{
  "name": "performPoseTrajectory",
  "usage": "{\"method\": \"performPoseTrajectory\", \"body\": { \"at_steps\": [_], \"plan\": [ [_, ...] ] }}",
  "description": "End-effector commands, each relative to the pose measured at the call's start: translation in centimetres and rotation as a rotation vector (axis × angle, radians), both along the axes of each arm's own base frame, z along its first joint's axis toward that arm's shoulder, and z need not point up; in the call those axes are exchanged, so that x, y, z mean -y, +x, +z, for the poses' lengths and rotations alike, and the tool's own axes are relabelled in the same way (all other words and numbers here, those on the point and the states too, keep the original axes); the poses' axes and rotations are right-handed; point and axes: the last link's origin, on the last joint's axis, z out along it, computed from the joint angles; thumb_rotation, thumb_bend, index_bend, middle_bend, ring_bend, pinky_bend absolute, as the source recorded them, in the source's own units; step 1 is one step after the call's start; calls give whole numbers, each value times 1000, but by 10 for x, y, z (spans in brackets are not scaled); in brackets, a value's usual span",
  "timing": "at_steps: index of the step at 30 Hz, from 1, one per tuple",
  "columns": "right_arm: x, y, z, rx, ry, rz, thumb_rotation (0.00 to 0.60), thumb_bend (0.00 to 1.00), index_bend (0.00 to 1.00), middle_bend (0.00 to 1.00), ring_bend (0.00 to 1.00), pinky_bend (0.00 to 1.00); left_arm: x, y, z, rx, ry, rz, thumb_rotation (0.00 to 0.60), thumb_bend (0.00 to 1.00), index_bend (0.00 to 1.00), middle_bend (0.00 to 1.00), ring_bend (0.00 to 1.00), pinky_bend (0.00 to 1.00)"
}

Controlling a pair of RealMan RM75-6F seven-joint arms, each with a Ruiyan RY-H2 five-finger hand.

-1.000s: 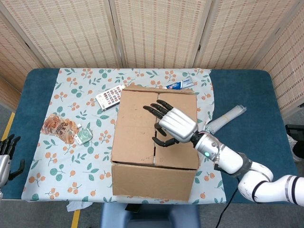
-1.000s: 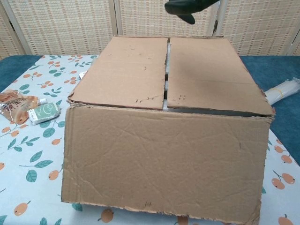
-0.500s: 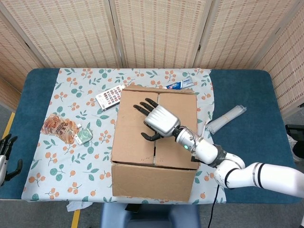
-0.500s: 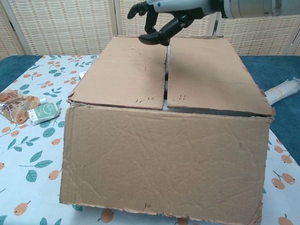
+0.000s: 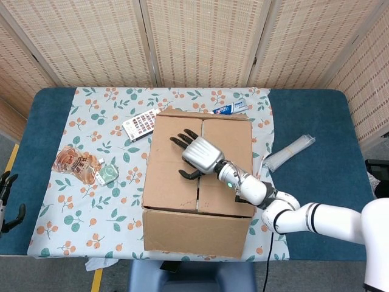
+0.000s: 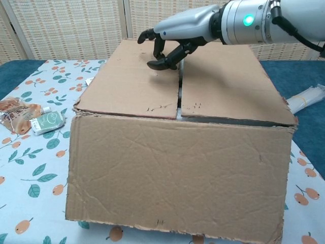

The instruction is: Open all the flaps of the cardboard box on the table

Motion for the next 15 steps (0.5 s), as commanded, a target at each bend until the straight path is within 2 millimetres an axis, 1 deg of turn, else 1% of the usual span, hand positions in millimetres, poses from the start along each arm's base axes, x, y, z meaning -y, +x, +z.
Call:
{"method": "performPoseTrajectory", "body": {
  "at_steps": [1,9,15],
  "plan": [
    [2,-1,-4,-9,5,-4,168,522,691,55,0,0,0,0,1,1,1,0,600,578,0,0,0,0],
    [6,-5,-8,-31,4,-6,165,521,672,49,1,0,1,-1,2,5,5,4,600,579,0,0,0,0],
    [6,-12,-3,-62,7,-11,166,522,672,48,0,0,1,-1,2,9,7,6,600,578,0,0,0,0]
  ]
}}
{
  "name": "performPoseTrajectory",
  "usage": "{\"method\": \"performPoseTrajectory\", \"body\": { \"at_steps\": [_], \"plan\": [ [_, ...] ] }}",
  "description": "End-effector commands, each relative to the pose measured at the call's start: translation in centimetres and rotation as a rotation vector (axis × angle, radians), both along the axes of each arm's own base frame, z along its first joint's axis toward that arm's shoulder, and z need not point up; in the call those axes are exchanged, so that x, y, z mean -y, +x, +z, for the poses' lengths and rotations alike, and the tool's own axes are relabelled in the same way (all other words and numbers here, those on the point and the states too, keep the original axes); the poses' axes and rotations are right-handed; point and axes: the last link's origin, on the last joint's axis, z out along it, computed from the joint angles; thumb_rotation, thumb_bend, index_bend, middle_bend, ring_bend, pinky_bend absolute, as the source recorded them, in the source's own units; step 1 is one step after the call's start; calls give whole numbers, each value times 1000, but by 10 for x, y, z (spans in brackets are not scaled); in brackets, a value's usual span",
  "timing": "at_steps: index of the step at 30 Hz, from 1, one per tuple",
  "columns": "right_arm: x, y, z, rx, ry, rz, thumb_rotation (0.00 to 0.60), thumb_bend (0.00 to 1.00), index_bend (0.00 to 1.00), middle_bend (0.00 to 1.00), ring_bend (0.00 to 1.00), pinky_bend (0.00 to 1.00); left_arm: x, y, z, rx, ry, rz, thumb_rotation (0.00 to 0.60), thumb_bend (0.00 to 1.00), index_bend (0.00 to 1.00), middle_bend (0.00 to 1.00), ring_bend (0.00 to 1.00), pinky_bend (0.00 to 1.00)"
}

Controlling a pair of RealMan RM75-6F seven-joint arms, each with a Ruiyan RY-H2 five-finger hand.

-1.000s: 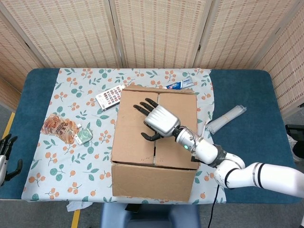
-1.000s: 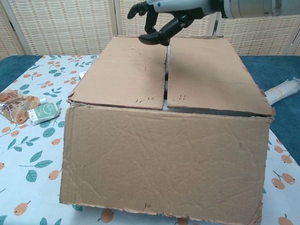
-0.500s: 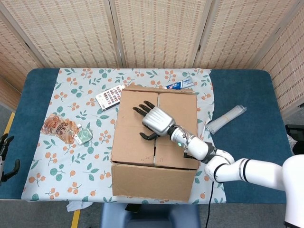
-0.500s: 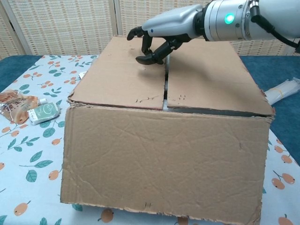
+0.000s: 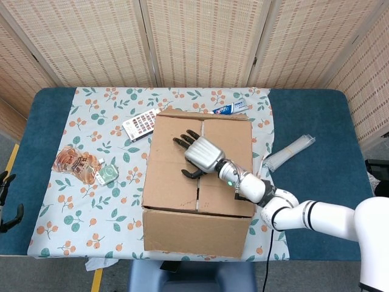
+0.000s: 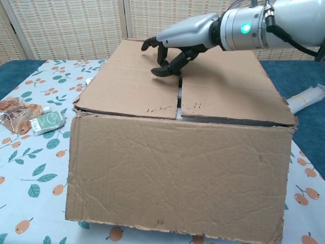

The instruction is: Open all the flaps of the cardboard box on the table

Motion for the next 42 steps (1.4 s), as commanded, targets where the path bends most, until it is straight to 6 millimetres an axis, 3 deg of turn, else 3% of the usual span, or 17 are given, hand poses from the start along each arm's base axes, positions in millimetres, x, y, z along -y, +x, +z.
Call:
{"method": "performPoseTrajectory", "body": {
  "at_steps": [1,23,42],
  "plan": [
    [-1,-4,4,-18,2,-5,166,522,672,48,0,0,0,0,0,0,1,-1,600,578,0,0,0,0],
    [-14,-27,57,-23,-91,-49,162,525,672,51,0,0,-2,3,-4,-25,-7,-9,600,579,0,0,0,0],
    [-65,-48,153,46,-271,-61,161,531,672,51,0,0,-6,8,-17,-71,-46,-17,600,578,0,0,0,0]
  ]
}}
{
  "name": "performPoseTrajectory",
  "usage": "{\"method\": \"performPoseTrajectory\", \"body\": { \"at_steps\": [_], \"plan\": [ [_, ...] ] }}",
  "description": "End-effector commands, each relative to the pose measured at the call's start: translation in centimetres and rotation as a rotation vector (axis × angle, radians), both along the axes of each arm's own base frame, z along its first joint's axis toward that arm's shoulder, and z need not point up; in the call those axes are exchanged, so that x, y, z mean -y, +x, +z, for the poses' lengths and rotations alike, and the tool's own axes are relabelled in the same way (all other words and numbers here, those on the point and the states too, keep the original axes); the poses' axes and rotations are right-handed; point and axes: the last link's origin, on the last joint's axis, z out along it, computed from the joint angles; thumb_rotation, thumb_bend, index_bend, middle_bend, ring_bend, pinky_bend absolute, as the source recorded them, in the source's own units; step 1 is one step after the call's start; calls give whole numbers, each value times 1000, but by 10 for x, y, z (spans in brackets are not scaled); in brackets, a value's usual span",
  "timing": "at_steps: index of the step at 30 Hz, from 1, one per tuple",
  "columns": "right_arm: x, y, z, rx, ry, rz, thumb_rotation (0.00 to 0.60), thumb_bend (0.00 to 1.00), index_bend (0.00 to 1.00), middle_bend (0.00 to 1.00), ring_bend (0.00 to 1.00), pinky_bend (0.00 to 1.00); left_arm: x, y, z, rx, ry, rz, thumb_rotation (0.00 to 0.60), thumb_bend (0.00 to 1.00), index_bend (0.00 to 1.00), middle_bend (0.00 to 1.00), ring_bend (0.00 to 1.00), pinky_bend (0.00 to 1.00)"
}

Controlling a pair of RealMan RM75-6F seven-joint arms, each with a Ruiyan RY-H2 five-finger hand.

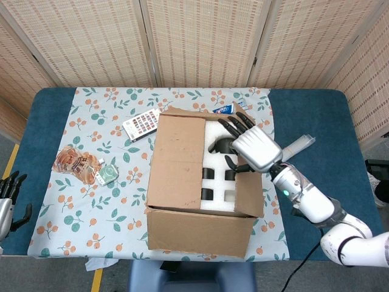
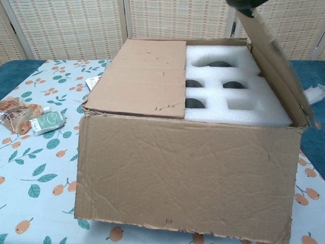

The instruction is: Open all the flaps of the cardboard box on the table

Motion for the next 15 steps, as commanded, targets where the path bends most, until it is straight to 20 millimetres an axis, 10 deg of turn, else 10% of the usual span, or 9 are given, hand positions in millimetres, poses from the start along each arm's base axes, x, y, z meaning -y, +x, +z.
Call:
{"method": "performPoseTrajectory", "body": {
  "at_steps": [1,15],
  "plan": [
    [-11,-7,16,6,-33,-1,163,531,672,51,0,0,-1,1,-3,-10,-7,-1,600,578,0,0,0,0],
    [-50,-58,66,23,-121,-84,158,531,671,53,0,0,-4,3,-14,-44,-29,9,600,578,0,0,0,0]
  ]
}}
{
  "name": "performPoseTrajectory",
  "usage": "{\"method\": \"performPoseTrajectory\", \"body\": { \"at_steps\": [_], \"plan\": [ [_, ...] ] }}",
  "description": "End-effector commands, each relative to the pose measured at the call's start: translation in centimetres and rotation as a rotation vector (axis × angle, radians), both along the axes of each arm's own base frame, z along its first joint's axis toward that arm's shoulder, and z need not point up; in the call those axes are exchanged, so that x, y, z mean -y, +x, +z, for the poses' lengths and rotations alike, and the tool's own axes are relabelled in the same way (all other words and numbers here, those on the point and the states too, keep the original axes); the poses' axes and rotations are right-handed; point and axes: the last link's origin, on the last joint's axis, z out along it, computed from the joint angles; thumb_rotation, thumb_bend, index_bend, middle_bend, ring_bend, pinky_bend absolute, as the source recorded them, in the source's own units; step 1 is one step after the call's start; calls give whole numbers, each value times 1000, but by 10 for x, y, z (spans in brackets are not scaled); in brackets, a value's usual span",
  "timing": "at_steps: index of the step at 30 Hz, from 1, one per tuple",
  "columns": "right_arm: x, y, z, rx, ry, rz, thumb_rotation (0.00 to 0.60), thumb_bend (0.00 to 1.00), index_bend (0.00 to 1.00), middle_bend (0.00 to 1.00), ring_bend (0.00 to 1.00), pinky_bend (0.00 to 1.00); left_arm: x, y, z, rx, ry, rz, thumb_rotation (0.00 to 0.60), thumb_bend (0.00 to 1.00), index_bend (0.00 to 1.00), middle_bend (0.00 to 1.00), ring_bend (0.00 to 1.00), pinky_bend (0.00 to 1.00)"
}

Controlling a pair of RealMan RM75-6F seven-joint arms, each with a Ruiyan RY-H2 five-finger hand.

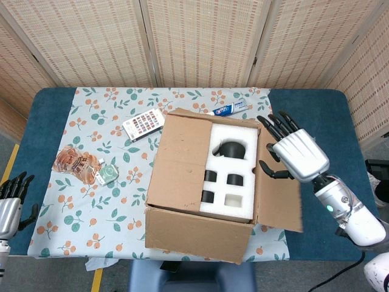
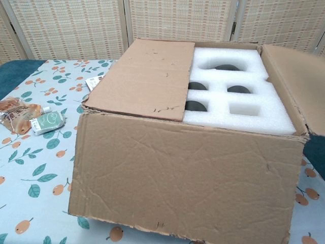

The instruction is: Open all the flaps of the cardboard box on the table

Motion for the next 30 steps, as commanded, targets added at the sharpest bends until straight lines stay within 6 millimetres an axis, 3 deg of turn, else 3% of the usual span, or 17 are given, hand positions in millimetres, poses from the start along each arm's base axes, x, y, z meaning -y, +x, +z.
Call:
{"method": "performPoseTrajectory", "body": {
  "at_steps": [1,5,7,8,12,14,22,25,30],
  "plan": [
    [-11,-16,7,5,-7,-20,158,531,671,53,0,0,0,1,-1,-1,-2,-1,600,578,0,0,0,0],
    [-22,-28,10,23,-11,-18,157,531,657,51,0,0,0,1,-1,-2,1,-2,600,578,0,0,0,0],
    [-26,-34,8,41,-13,-10,155,531,594,42,0,0,0,2,0,-2,3,-5,600,578,0,0,0,0],
    [-27,-37,7,47,-15,-11,155,531,540,29,2,0,0,2,0,-2,4,-7,600,578,0,0,0,0],
    [-38,-65,-6,94,-32,-72,281,531,235,0,0,0,1,4,1,2,14,-23,600,578,0,0,0,0],
    [-45,-82,-15,157,-68,-100,294,531,177,0,0,0,2,6,2,10,21,-40,600,578,0,0,0,0],
    [-80,-154,-53,326,-201,-219,334,531,166,0,0,0,2,30,11,63,17,-201,600,578,37,28,14,0],
    [-90,-168,-53,332,-226,-238,338,531,166,0,0,0,-3,47,16,35,-23,-267,600,578,123,39,25,0],
    [-104,-182,-48,345,-241,-261,341,531,167,0,0,0,-18,92,18,57,-134,-389,600,578,177,55,35,0]
  ]
}}
